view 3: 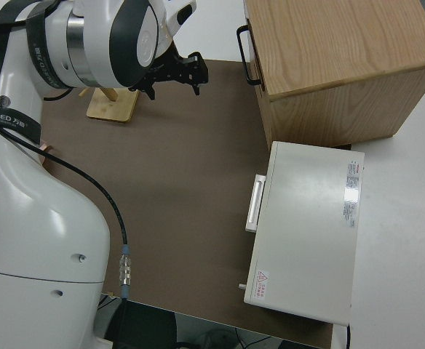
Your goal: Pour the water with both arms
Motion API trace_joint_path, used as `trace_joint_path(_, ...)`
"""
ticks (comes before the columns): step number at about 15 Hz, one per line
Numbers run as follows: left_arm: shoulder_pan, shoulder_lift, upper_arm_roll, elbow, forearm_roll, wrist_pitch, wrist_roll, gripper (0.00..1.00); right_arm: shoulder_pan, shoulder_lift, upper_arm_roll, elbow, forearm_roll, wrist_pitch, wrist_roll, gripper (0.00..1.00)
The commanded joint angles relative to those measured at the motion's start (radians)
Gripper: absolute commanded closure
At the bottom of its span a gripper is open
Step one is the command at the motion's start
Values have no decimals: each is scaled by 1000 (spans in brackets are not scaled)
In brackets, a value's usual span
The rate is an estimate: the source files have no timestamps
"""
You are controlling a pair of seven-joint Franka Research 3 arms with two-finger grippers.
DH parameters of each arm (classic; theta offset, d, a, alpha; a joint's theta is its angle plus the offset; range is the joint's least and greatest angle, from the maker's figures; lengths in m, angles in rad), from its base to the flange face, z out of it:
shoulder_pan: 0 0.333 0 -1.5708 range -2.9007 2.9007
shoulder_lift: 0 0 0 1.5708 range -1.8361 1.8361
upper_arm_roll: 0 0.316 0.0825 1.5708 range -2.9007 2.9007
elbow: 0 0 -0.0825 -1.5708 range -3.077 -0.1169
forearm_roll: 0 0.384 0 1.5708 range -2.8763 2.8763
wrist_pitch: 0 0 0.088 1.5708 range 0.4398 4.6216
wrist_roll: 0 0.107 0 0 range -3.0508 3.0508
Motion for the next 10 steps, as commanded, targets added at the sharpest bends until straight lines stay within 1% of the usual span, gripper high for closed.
trace_joint_path(1,-9,-66,-8,3,93,-118,-105,0,-4,-5,2,3,1,-17,13,15)
trace_joint_path(2,-11,-91,-11,3,93,-180,-127,0,-4,-5,2,3,1,-17,13,15)
trace_joint_path(3,-12,-112,-18,3,93,-211,-150,0,-4,-5,2,3,1,-17,13,15)
trace_joint_path(4,-12,-135,-34,2,97,-257,-185,0,-4,-5,2,3,1,-17,13,15)
trace_joint_path(5,-27,-161,-49,2,141,-303,-234,0,-4,-5,2,3,1,-17,11,15)
trace_joint_path(7,-61,-186,-73,-1,198,-369,-327,0,-4,-5,2,3,1,-17,13,15)
trace_joint_path(8,-69,-192,-78,-2,202,-394,-358,0,-4,-5,2,3,1,-17,13,15)
trace_joint_path(10,-70,-206,-81,-3,196,-428,-368,0,-4,-5,2,3,1,-17,13,15)
